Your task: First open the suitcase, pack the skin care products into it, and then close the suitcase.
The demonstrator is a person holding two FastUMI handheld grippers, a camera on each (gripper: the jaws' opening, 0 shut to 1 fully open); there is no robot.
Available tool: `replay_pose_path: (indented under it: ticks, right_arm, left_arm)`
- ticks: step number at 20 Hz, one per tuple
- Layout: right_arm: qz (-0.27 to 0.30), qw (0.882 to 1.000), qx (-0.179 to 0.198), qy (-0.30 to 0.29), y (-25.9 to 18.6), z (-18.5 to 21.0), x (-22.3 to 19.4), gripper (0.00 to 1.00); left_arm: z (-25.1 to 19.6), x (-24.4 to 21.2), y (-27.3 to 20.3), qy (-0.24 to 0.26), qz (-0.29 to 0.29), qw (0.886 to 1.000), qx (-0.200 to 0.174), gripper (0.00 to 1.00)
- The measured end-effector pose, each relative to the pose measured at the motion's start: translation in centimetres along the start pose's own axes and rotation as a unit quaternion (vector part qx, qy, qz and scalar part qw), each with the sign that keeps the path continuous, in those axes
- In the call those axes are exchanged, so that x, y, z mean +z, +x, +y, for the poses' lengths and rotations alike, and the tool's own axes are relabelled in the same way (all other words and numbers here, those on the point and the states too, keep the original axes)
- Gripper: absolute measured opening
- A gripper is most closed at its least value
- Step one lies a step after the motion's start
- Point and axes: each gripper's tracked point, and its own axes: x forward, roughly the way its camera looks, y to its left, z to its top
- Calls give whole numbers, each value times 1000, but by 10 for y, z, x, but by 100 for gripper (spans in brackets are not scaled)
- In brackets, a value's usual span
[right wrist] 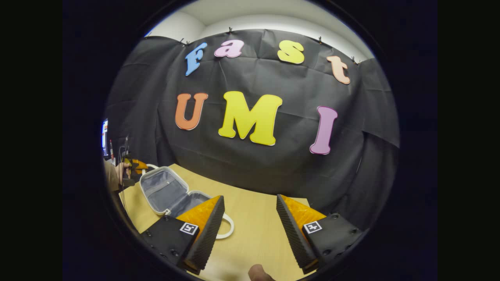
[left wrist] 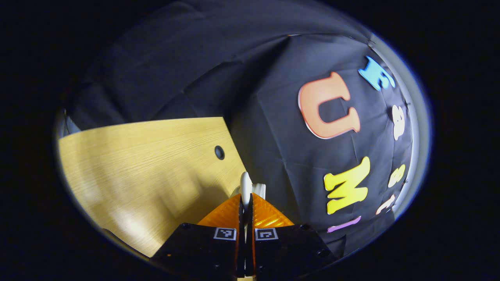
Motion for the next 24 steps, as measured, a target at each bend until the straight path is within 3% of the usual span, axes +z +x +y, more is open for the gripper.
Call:
replay_pose_path:
  ticks: [3, 6, 10, 14, 16, 21, 24]
  right_arm:
    - [-24, 1000, 17, -5, -11, -15, 9, 79]
    - [-32, 999, 36, -9, -20, -25, 6, 79]
    - [-34, 998, 52, -8, -29, -40, 2, 79]
    - [-30, 998, 63, -3, -29, -48, -6, 77]
    - [-24, 997, 67, 2, -28, -48, -11, 77]
    - [-19, 998, 62, 11, -26, -50, -16, 81]
    - [-14, 998, 52, 17, -21, -57, -19, 77]
  left_arm:
    - [-51, -8, -8, 84, -10, 996, -7, 4]
    - [-93, -29, -14, 167, -20, 986, -4, 4]
    - [-129, -63, -33, 271, -42, 962, 9, 4]
    - [-161, -97, -43, 364, -54, 930, 19, 4]
    - [-178, -120, -42, 399, -53, 915, 16, 4]
    - [-214, -182, -35, 446, -31, 894, -19, 3]
    - [-227, -220, -27, 475, -22, 879, -30, 4]
